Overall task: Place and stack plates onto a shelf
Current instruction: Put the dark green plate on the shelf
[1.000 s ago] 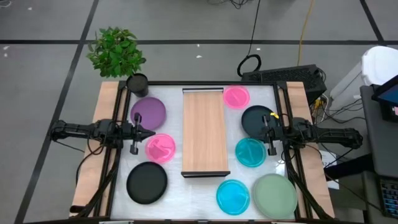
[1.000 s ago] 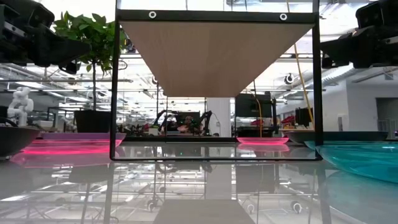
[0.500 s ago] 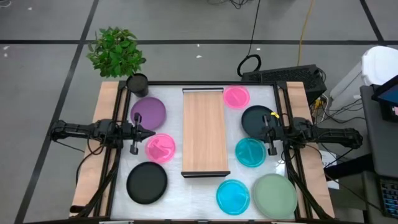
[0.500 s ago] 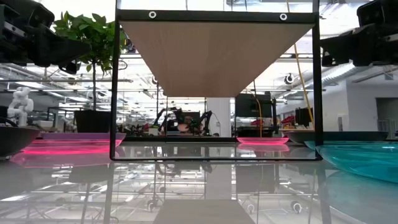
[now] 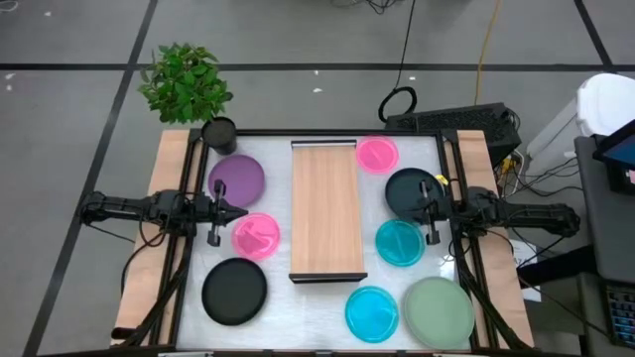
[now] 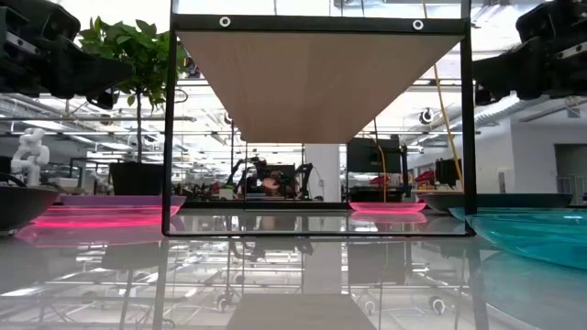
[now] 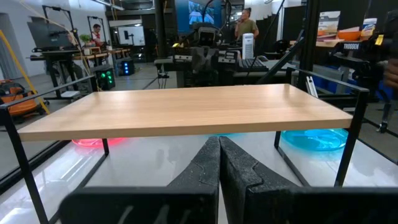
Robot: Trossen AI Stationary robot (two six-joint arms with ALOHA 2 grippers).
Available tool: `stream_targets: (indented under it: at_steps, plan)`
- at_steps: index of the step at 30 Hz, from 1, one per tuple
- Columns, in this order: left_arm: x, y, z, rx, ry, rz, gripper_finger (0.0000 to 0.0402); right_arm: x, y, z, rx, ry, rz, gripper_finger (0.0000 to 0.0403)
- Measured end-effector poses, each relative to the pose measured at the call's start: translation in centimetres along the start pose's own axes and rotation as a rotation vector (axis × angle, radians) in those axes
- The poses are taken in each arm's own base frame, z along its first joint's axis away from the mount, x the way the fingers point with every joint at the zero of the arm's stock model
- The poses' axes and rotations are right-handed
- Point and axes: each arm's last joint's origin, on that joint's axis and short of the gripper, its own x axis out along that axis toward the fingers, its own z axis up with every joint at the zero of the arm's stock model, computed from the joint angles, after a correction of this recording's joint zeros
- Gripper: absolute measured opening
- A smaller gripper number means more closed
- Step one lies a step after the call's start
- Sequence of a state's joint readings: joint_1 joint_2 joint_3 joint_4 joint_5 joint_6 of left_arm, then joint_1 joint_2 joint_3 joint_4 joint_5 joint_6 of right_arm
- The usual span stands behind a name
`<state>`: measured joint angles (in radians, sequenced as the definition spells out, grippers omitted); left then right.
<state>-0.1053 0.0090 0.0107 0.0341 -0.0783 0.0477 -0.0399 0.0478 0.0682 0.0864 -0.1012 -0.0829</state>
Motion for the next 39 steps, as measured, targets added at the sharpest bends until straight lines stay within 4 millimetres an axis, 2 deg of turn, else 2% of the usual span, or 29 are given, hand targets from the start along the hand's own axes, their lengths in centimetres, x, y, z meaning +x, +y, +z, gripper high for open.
stream_targets:
  at_steps: [1,7,10,18,26,30,39]
  plan:
    - [0.0,0.0,0.0,0.0,-0.001,0.0,0.0001,0.0,0.0,0.0,0.001,0.005,0.0,0.0]
    - [0.0,0.0,0.0,0.0,0.0,0.0,0.0001,0.1,-0.4,3.0,0.017,-0.008,-0.057,0.0]
    - [0.0,0.0,0.0,0.0,0.0,0.0,0.0001,0.3,-0.6,5.0,0.009,-0.009,-0.064,0.0]
    - [0.0,0.0,0.0,0.0,0.0,0.0,0.0001,1.2,-1.3,10.3,-0.004,0.083,-0.101,0.0]
    - [0.0,0.0,0.0,0.0,0.0,0.0,0.0001,2.3,-1.8,14.5,0.035,0.223,-0.093,0.0]
    - [0.0,0.0,0.0,0.0,0.0,0.0,0.0001,2.8,-2.1,16.7,0.074,0.285,-0.143,0.0]
    - [0.0,0.0,0.0,0.0,0.0,0.0,0.0001,3.5,-2.5,19.8,0.131,0.392,-0.151,0.0]
